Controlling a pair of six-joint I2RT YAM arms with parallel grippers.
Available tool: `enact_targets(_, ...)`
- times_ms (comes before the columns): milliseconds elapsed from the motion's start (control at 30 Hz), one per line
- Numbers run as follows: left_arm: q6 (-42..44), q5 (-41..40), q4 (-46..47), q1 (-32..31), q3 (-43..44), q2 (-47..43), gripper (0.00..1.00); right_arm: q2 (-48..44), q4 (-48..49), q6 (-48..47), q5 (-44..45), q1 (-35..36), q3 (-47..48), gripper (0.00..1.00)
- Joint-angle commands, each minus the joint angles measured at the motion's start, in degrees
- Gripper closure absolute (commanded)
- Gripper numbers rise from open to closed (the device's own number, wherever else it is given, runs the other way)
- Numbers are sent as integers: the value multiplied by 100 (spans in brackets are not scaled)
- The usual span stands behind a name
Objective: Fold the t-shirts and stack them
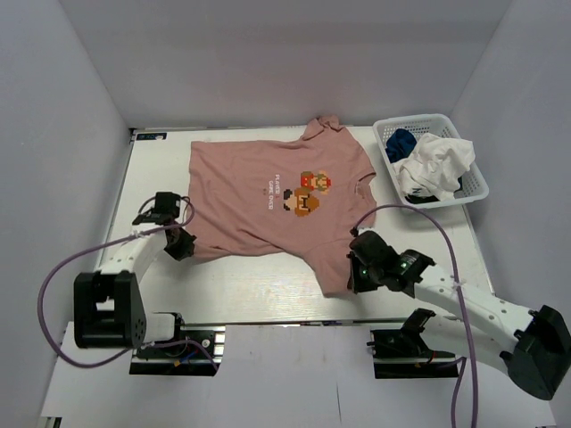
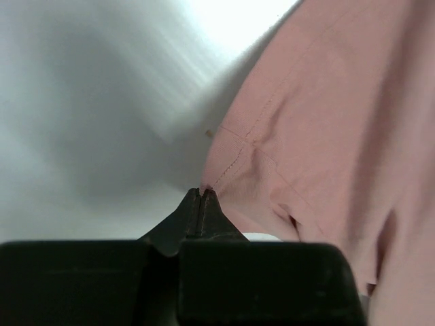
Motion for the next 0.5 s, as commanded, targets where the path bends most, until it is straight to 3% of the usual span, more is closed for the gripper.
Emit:
enact_targets(0, 36, -313, -750, 5, -237, -815, 100, -91, -1021, 361, -758, 313, 295, 100)
enact_targets(67, 36, -313, -831, 5, -343, -1054, 100, -55, -1118, 423, -961, 593, 488, 100)
enact_targets(233, -25, -23, -849, 5, -353, -1266, 100, 181, -1206, 283, -366, 788, 900, 100)
enact_targets(333, -25, -23, -848, 5, 42, -907, 100, 383, -1083, 212, 222, 718, 1358, 100)
enact_targets(467, 36, -23, -620, 5, 753, -353, 100, 1312, -829, 195, 559, 393, 2026, 100)
